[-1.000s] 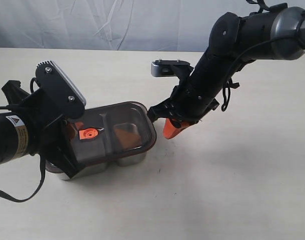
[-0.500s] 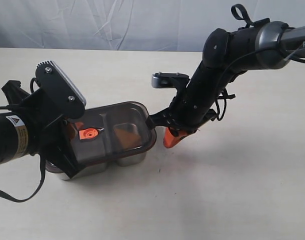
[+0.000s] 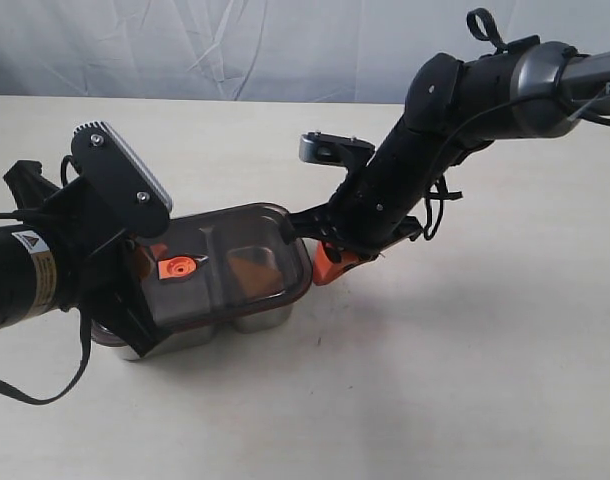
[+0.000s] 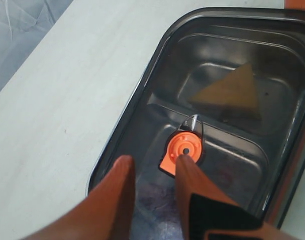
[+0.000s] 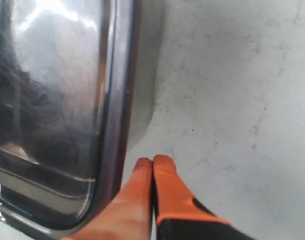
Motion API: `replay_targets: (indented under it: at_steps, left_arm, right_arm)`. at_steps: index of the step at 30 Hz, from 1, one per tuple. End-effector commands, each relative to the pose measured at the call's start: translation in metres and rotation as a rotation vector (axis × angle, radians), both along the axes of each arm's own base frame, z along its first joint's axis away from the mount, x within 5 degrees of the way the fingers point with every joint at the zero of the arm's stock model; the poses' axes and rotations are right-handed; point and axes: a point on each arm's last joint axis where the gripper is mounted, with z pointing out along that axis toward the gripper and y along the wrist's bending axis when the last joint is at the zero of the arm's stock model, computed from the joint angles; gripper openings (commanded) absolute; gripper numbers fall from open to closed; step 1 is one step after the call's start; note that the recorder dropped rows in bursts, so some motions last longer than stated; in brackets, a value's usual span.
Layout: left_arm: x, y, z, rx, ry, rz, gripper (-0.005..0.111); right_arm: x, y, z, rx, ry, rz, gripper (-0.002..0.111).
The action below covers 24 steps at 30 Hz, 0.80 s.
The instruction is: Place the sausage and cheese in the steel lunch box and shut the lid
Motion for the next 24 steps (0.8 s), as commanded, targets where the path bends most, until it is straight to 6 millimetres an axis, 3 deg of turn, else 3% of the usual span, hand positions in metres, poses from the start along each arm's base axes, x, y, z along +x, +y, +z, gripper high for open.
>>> replay_targets:
  at_steps: [1, 14, 24]
  left_arm:
    - [0.0, 0.0, -0.001, -0.002, 0.005, 0.003, 0.029]
    - [0.0, 0.0, -0.001, -0.004, 0.006, 0.001, 0.029]
    - [0.001, 0.004, -0.002, 0.027, -0.001, 0.042, 0.029]
  right_arm:
    - [0.004, 0.004, 0.006, 0.031, -0.019, -0.01, -0.001]
    - [0.003, 0.006, 0.007, 0.055, -0.005, -0.01, -0.001]
    - [-0.004, -0.005, 0.007, -0.051, 0.023, 0.084, -0.001]
